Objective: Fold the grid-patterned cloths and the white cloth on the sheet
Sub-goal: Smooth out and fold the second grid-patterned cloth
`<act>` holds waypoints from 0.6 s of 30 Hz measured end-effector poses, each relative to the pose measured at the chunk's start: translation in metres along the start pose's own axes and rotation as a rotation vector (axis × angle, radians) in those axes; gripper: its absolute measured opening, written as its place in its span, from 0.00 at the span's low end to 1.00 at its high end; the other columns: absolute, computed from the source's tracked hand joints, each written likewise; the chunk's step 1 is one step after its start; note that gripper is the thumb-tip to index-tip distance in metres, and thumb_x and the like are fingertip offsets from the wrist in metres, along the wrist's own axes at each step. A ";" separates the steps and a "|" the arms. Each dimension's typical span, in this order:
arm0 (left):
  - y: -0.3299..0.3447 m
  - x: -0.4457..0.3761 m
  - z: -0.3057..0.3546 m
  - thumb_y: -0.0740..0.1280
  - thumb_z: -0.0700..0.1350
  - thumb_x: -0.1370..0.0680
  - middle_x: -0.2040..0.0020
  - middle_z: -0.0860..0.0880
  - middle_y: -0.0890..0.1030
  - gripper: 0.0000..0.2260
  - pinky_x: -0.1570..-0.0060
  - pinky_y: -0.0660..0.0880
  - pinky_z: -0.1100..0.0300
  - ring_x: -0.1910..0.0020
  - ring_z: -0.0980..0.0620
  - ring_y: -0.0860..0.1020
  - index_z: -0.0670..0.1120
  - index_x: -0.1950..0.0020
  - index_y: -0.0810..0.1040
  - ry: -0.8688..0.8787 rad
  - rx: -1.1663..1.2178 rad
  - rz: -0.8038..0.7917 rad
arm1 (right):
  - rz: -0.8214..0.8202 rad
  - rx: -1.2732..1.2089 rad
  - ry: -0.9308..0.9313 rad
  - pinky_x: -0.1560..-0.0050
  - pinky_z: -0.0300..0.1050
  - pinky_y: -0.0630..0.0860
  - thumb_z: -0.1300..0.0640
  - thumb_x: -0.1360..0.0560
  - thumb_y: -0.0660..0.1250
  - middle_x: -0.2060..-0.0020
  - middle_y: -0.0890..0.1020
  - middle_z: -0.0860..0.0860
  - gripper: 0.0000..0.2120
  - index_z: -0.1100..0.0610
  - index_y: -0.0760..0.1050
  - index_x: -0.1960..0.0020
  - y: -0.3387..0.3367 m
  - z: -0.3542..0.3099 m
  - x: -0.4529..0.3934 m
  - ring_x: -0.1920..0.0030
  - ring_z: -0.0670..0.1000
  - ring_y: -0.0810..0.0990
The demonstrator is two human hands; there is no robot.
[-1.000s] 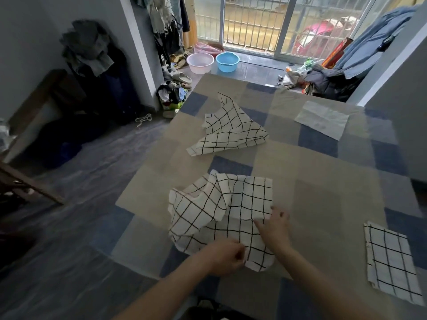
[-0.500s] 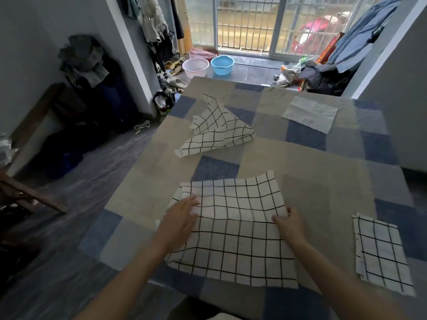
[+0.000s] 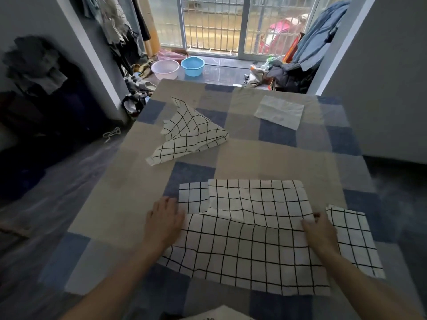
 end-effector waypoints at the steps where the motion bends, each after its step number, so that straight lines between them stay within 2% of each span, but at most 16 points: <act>1: 0.000 -0.002 0.011 0.60 0.52 0.22 0.39 0.46 0.72 0.15 0.47 0.74 0.47 0.42 0.44 0.73 0.45 0.39 0.72 0.041 0.040 0.033 | 0.002 -0.011 -0.004 0.67 0.44 0.69 0.59 0.25 0.66 0.61 0.77 0.54 0.07 0.58 0.70 0.48 0.002 -0.001 -0.002 0.64 0.52 0.75; 3: -0.002 -0.002 0.035 0.62 0.50 0.21 0.34 0.47 0.70 0.17 0.43 0.73 0.51 0.38 0.47 0.72 0.46 0.35 0.70 0.199 0.050 0.044 | -0.008 -0.024 0.007 0.66 0.45 0.71 0.59 0.25 0.65 0.59 0.77 0.54 0.07 0.56 0.70 0.49 0.007 -0.002 -0.005 0.62 0.52 0.75; 4: -0.003 -0.002 0.044 0.59 0.52 0.19 0.31 0.49 0.68 0.17 0.40 0.69 0.56 0.35 0.49 0.71 0.48 0.32 0.68 0.271 0.034 0.044 | -0.012 -0.006 0.003 0.64 0.46 0.71 0.59 0.25 0.65 0.59 0.76 0.54 0.06 0.56 0.69 0.50 0.010 -0.003 -0.005 0.62 0.53 0.75; 6: -0.003 -0.005 0.056 0.54 0.51 0.17 0.28 0.53 0.68 0.16 0.42 0.62 0.63 0.33 0.53 0.71 0.52 0.30 0.69 0.320 0.083 0.043 | -0.013 0.049 -0.013 0.64 0.47 0.71 0.59 0.25 0.65 0.61 0.74 0.52 0.06 0.57 0.70 0.50 0.013 -0.004 -0.005 0.62 0.52 0.74; 9: 0.007 -0.029 0.043 0.55 0.47 0.17 0.30 0.51 0.70 0.16 0.39 0.65 0.59 0.34 0.51 0.71 0.50 0.30 0.69 0.124 0.252 -0.057 | -0.045 0.111 -0.015 0.61 0.48 0.71 0.57 0.25 0.66 0.59 0.74 0.53 0.10 0.58 0.70 0.46 0.016 -0.002 -0.007 0.60 0.53 0.73; 11: 0.019 -0.051 0.027 0.59 0.46 0.20 0.30 0.48 0.70 0.18 0.37 0.67 0.54 0.34 0.49 0.70 0.47 0.29 0.68 0.061 0.222 -0.097 | -0.053 0.113 -0.006 0.57 0.51 0.74 0.55 0.26 0.67 0.57 0.75 0.53 0.13 0.57 0.70 0.44 0.017 -0.005 -0.014 0.57 0.53 0.73; 13: 0.032 -0.071 0.016 0.63 0.48 0.21 0.26 0.47 0.65 0.25 0.32 0.64 0.50 0.29 0.47 0.65 0.47 0.25 0.63 0.046 0.115 -0.214 | -0.057 0.099 -0.008 0.53 0.52 0.75 0.54 0.27 0.69 0.53 0.75 0.53 0.18 0.57 0.69 0.40 0.018 -0.015 -0.023 0.54 0.54 0.74; 15: 0.040 -0.087 0.013 0.67 0.53 0.23 0.24 0.48 0.61 0.31 0.30 0.62 0.49 0.26 0.46 0.61 0.48 0.24 0.60 0.045 0.038 -0.306 | -0.093 0.094 -0.016 0.54 0.49 0.71 0.54 0.26 0.69 0.49 0.76 0.54 0.22 0.58 0.66 0.36 0.020 -0.031 -0.033 0.52 0.54 0.73; 18: 0.042 -0.100 0.013 0.71 0.55 0.27 0.30 0.48 0.66 0.27 0.34 0.66 0.52 0.30 0.46 0.64 0.49 0.32 0.69 0.079 0.010 -0.313 | -0.145 0.032 -0.015 0.51 0.46 0.69 0.57 0.26 0.70 0.40 0.75 0.59 0.28 0.61 0.62 0.31 0.025 -0.056 -0.052 0.44 0.58 0.75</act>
Point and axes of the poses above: each hand's wrist, its own x-axis away from the middle knuckle, its own y-axis out of the palm, z = x × y, the point moved 6 cm from there along -x, towards the middle knuckle
